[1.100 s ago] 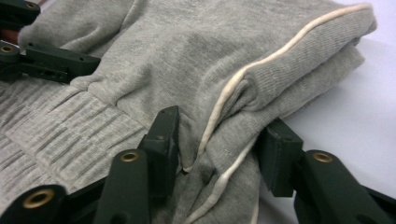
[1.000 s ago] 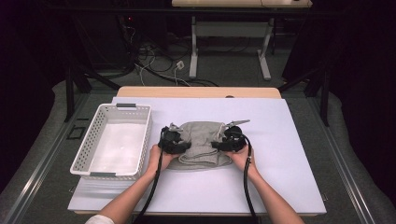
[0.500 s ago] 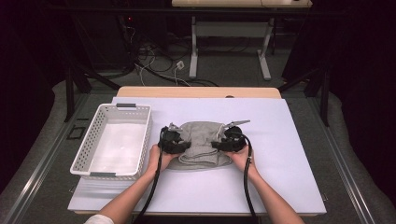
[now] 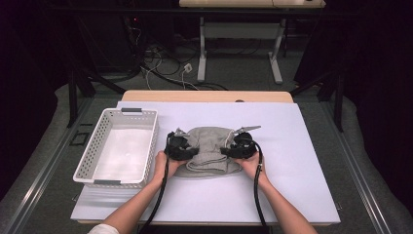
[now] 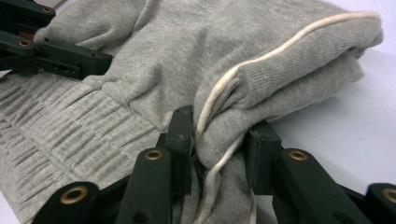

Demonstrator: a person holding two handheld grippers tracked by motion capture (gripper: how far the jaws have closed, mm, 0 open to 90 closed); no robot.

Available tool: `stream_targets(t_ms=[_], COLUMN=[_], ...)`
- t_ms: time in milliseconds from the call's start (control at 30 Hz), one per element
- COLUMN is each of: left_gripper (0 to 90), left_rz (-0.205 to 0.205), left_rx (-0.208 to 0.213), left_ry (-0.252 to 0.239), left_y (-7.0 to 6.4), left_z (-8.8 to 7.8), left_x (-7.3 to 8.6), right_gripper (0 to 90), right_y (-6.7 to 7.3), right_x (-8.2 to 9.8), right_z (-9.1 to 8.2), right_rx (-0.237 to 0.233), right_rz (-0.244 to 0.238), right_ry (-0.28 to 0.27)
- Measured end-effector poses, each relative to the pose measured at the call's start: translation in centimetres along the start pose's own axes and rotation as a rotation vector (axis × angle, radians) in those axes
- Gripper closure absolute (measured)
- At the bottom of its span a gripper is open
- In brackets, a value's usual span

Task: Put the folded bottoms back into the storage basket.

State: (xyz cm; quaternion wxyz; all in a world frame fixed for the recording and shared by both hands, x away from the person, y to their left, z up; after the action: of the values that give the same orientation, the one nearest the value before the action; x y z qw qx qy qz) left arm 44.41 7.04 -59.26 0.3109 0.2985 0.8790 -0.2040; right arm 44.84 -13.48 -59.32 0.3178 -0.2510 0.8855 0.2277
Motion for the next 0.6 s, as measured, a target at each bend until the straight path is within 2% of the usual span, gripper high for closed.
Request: stream_targets(t_ms=[333, 600], left_gripper=[72.0, 72.1], left_rz=[-0.012, 0.006], left_rx=[0.003, 0.004], left_ry=[-0.013, -0.024], left_y=[-0.11, -0.19], left_z=[-0.12, -0.49], left_x=[-0.04, -0.19], right_gripper=[69.0, 70.1], right_y=[0.15, 0.31], right_x=[0.02, -0.03], right_z=[-0.03, -0.18], right_rx=[0.014, 0.029], right_rz=[-0.015, -0.030], right_ry=[-0.012, -0.018])
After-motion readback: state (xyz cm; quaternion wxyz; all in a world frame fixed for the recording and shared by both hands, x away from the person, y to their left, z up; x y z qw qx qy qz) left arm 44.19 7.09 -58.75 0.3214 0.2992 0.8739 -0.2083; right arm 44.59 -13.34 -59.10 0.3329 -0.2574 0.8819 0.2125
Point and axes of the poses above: each handheld gripper's, and its own axes: z roughly forward along the jaws, x roughly out of its underside, y roughly to its left, the point moved 5 cm from there along z, roughly forward along the jaws, and after that the axes turned 2 degrees about y, right-handed, at the moved point
